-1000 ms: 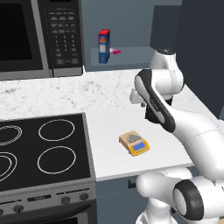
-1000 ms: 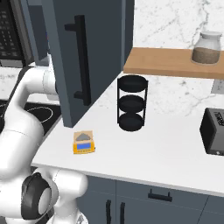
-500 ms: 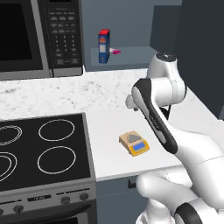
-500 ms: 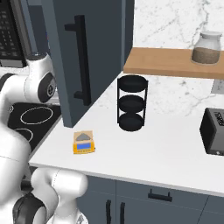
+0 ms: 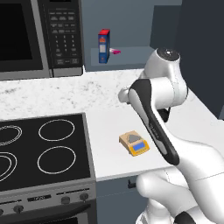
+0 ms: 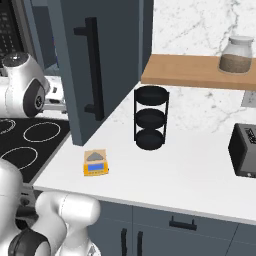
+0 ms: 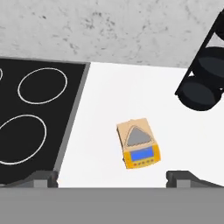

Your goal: Pick the boxed food and place it on the digital scale for weighing, and close the cabinet.

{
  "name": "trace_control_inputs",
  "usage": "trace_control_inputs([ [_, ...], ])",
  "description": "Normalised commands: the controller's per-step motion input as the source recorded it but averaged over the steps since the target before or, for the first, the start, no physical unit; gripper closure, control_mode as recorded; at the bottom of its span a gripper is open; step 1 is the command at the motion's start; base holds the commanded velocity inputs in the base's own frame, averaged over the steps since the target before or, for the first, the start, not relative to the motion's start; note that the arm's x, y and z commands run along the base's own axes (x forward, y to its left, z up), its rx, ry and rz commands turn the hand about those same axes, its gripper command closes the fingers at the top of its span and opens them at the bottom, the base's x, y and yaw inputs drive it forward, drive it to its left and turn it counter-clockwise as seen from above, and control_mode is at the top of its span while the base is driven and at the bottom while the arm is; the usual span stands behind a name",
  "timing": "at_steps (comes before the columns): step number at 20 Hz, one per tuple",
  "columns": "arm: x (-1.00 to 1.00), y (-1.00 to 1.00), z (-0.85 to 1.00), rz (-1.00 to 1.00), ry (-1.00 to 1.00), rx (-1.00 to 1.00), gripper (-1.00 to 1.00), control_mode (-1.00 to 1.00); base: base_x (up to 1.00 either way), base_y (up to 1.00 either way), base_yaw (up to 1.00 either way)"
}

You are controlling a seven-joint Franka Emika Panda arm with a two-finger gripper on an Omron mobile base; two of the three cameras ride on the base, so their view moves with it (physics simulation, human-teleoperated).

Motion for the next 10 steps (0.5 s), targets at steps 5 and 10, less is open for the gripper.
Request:
trace_control_inputs([
  [5,-0.08,0.20,0.93,0.00,0.00,0.02,-1.00,-1.00,0.00,0.00,0.00],
  [10,0.00,0.08,0.65,0.00,-0.18,0.00,-1.00,-1.00,0.00,0.00,0.00],
])
